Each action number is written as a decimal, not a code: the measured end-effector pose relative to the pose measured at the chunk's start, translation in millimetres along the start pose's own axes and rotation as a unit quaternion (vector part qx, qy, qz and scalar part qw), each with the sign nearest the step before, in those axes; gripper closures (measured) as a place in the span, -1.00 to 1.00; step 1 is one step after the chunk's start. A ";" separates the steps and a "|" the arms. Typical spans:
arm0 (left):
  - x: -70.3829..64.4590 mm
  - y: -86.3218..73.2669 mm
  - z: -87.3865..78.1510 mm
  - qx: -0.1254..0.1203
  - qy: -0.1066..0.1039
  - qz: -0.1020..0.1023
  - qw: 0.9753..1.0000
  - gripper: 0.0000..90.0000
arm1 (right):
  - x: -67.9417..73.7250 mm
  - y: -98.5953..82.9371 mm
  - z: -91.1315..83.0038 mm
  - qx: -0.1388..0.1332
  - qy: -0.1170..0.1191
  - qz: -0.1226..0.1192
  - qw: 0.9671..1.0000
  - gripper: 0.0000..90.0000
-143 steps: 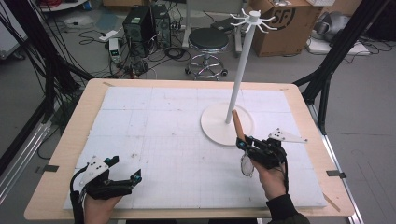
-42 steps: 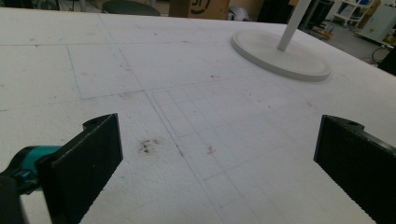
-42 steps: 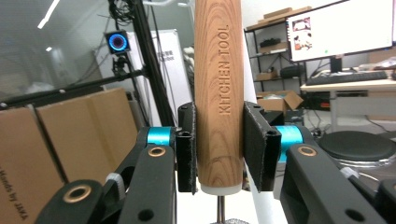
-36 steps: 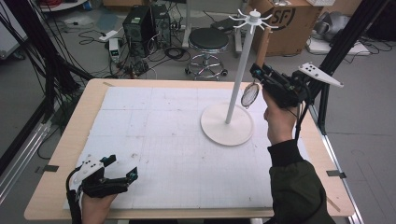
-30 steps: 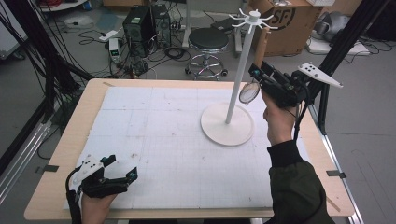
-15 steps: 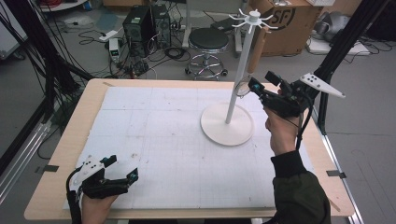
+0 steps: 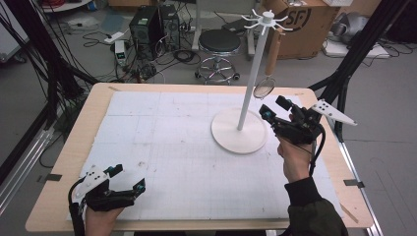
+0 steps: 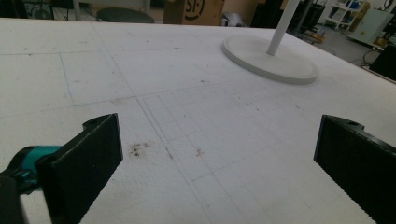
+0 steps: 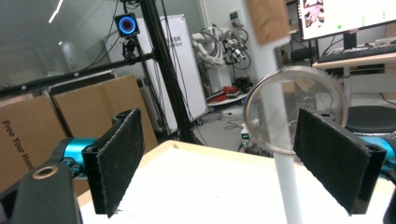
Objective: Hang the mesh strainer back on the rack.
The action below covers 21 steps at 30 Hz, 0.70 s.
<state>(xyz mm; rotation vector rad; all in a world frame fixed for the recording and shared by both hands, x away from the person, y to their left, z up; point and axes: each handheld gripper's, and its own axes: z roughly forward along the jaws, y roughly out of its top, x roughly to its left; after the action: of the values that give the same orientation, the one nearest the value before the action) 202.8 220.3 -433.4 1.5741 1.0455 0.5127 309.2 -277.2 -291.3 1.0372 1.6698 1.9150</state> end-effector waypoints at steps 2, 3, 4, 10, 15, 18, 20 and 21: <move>-0.6 0.0 -0.2 -0.001 -0.001 -0.001 1.000 -0.96 | 2.6 -5.2 0.9 0.005 0.005 -0.003 1.000 -0.65; -0.7 0.1 -0.4 -0.001 -0.001 0.000 1.000 -0.96 | 4.0 -7.8 1.3 0.008 0.007 -0.004 1.000 -0.65; -0.6 0.2 -0.7 -0.001 -0.001 0.002 1.000 -0.96 | 5.1 -10.4 1.6 0.012 0.008 -0.006 1.000 -0.65; -2.8 0.9 -0.3 -0.002 -0.005 0.003 1.000 -0.96 | 10.4 -26.7 0.9 0.031 0.020 -0.002 0.999 -0.65; -5.0 1.3 2.2 -0.001 -0.008 0.007 1.000 -0.96 | 10.9 -38.5 -1.6 0.045 0.021 -0.007 0.999 -0.66; -5.8 1.2 3.0 0.000 -0.011 0.009 1.000 -0.96 | 10.6 -42.3 -4.3 0.054 0.022 -0.006 0.998 -0.67; -5.9 1.1 3.1 0.001 -0.010 0.009 1.000 -0.96 | 11.1 -44.4 -6.8 0.051 0.022 -0.006 0.998 -0.67; -5.9 1.1 2.9 0.000 -0.011 0.009 1.000 -0.96 | 10.9 -45.9 -7.7 0.053 0.021 -0.008 0.998 -0.67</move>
<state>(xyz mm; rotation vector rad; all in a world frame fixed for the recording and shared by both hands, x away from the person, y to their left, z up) 202.4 213.9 -432.0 1.5867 1.0163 0.5069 288.5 -265.0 -332.6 1.0247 1.8154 1.8684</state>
